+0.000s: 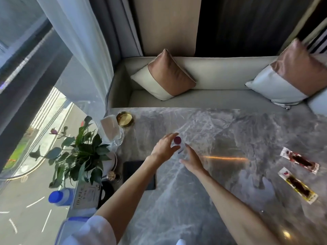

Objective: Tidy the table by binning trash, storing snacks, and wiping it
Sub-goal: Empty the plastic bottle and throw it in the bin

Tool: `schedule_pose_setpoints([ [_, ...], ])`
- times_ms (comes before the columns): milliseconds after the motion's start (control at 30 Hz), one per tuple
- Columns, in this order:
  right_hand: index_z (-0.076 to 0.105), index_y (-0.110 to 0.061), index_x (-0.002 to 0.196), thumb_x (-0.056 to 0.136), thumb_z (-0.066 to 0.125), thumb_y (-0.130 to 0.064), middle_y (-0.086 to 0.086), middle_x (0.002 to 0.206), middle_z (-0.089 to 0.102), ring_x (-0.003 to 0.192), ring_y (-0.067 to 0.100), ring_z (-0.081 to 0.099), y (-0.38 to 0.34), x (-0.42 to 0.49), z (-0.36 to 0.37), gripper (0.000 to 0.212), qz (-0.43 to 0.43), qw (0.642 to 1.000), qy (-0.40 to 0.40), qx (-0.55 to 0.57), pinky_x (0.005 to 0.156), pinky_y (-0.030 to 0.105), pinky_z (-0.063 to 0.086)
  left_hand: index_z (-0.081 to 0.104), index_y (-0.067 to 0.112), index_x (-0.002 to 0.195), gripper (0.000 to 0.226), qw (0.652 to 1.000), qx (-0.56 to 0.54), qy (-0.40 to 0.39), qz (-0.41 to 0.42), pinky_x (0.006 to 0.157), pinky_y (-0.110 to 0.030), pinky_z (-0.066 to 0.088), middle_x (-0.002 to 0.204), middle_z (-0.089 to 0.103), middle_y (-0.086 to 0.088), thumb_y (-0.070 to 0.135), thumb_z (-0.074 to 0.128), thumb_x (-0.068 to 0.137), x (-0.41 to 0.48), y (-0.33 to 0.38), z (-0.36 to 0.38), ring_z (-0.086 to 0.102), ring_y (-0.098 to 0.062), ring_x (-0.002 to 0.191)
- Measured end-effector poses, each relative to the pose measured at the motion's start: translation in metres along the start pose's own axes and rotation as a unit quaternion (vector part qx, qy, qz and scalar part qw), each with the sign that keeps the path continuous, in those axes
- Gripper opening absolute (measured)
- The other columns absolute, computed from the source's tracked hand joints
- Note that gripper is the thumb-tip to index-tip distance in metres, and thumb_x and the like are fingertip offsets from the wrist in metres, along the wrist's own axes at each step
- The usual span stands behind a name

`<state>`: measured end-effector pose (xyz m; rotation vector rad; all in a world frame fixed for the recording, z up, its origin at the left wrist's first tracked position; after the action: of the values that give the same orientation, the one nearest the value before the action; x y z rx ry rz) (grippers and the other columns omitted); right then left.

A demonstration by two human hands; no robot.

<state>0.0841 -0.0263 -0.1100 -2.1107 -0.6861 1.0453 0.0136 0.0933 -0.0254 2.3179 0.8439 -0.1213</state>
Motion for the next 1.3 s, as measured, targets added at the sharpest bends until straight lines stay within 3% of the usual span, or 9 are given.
schedule_pose_setpoints([
  [167, 0.048, -0.013, 0.133, 0.086, 0.066, -0.015, 0.005, 0.136, 0.054, 0.126, 0.019, 0.051, 0.008, 0.015, 0.010, 0.050, 0.011, 1.000, 0.014, 0.009, 0.108, 0.039, 0.041, 0.060, 0.017, 0.122, 0.032, 0.997, -0.051, -0.004, 0.054, 0.090, -0.035, 0.051, 0.109, 0.069, 0.000, 0.023, 0.064, 0.090, 0.015, 0.000, 0.011, 0.065, -0.021, 0.102],
  [300, 0.049, -0.013, 0.130, 0.084, 0.071, -0.015, 0.003, 0.131, 0.055, 0.120, 0.017, 0.052, 0.016, 0.005, 0.004, 0.051, -0.001, 0.999, 0.008, 0.049, 0.095, 0.028, 0.041, 0.063, 0.015, 0.107, 0.020, 0.983, -0.163, 0.076, -0.028, 0.072, -0.020, 0.049, 0.092, 0.068, 0.005, 0.028, 0.063, 0.091, 0.012, -0.024, 0.004, 0.065, -0.015, 0.084],
  [433, 0.049, -0.019, 0.134, 0.080, 0.078, -0.027, -0.005, 0.137, 0.049, 0.127, 0.010, 0.046, 0.031, -0.024, -0.014, 0.063, -0.012, 0.995, -0.003, 0.096, 0.102, 0.024, 0.037, 0.063, 0.004, 0.106, 0.027, 0.897, -0.403, 0.088, -0.158, 0.070, -0.040, 0.061, 0.095, 0.069, -0.017, 0.027, 0.062, 0.093, -0.022, -0.064, 0.011, 0.069, -0.022, 0.080],
  [567, 0.055, -0.037, 0.124, 0.070, 0.084, -0.040, -0.019, 0.135, 0.052, 0.128, 0.000, 0.046, 0.048, -0.074, -0.039, 0.062, -0.016, 0.982, 0.025, 0.188, 0.091, 0.007, 0.043, 0.064, 0.006, 0.104, 0.026, 0.810, -0.544, 0.037, -0.214, 0.062, -0.035, 0.061, 0.089, 0.071, -0.013, 0.029, 0.058, 0.096, -0.070, -0.065, 0.038, 0.072, -0.022, 0.073],
  [633, 0.057, -0.034, 0.123, 0.066, 0.085, -0.042, -0.012, 0.137, 0.055, 0.129, 0.002, 0.047, 0.056, -0.099, -0.054, 0.064, -0.021, 0.976, 0.053, 0.210, 0.101, 0.017, 0.043, 0.067, 0.008, 0.099, 0.020, 0.786, -0.576, 0.029, -0.225, 0.064, -0.036, 0.061, 0.086, 0.072, -0.010, 0.026, 0.059, 0.096, -0.091, -0.054, 0.053, 0.072, -0.024, 0.073],
  [733, 0.059, -0.029, 0.120, 0.062, 0.084, -0.044, -0.008, 0.132, 0.059, 0.129, 0.011, 0.051, 0.069, -0.137, -0.076, 0.065, -0.025, 0.970, 0.077, 0.230, 0.113, 0.039, 0.039, 0.071, 0.009, 0.089, 0.017, 0.785, -0.581, 0.037, -0.211, 0.062, -0.028, 0.060, 0.084, 0.068, -0.011, 0.021, 0.060, 0.094, -0.114, -0.030, 0.073, 0.066, -0.019, 0.070],
  [967, 0.065, -0.027, 0.110, 0.055, 0.088, -0.034, -0.013, 0.115, 0.068, 0.113, 0.002, 0.060, 0.101, -0.223, -0.145, 0.060, -0.046, 0.960, 0.131, 0.244, 0.101, 0.027, 0.045, 0.073, 0.014, 0.078, 0.023, 0.834, -0.528, 0.104, -0.121, 0.068, -0.029, 0.053, 0.074, 0.065, -0.008, 0.008, 0.058, 0.094, -0.154, 0.056, 0.107, 0.059, -0.016, 0.065],
  [1133, 0.066, -0.021, 0.113, 0.063, 0.087, -0.019, -0.009, 0.116, 0.066, 0.115, 0.015, 0.062, 0.134, -0.271, -0.198, 0.054, -0.034, 0.958, 0.134, 0.252, 0.101, 0.031, 0.048, 0.074, 0.014, 0.080, 0.019, 0.832, -0.531, 0.130, -0.095, 0.060, -0.018, 0.053, 0.068, 0.068, 0.001, 0.012, 0.060, 0.094, -0.180, 0.119, 0.140, 0.060, -0.006, 0.057],
  [1300, 0.063, -0.019, 0.123, 0.063, 0.085, -0.034, -0.002, 0.122, 0.068, 0.114, 0.015, 0.064, 0.176, -0.306, -0.231, 0.066, 0.032, 0.948, 0.090, 0.304, 0.099, 0.035, 0.053, 0.072, 0.004, 0.089, 0.018, 0.821, -0.552, 0.112, -0.096, 0.068, -0.024, 0.055, 0.078, 0.067, -0.007, 0.017, 0.060, 0.094, -0.208, 0.164, 0.185, 0.062, -0.015, 0.068],
])
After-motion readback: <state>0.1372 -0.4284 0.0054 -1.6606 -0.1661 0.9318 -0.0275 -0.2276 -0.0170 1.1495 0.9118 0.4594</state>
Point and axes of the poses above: each hand's wrist, its own x-axis towards the middle knuckle, its own z-axis out of the palm, y = z × x, the point moved 6 cm from there along x, towards the middle knuckle
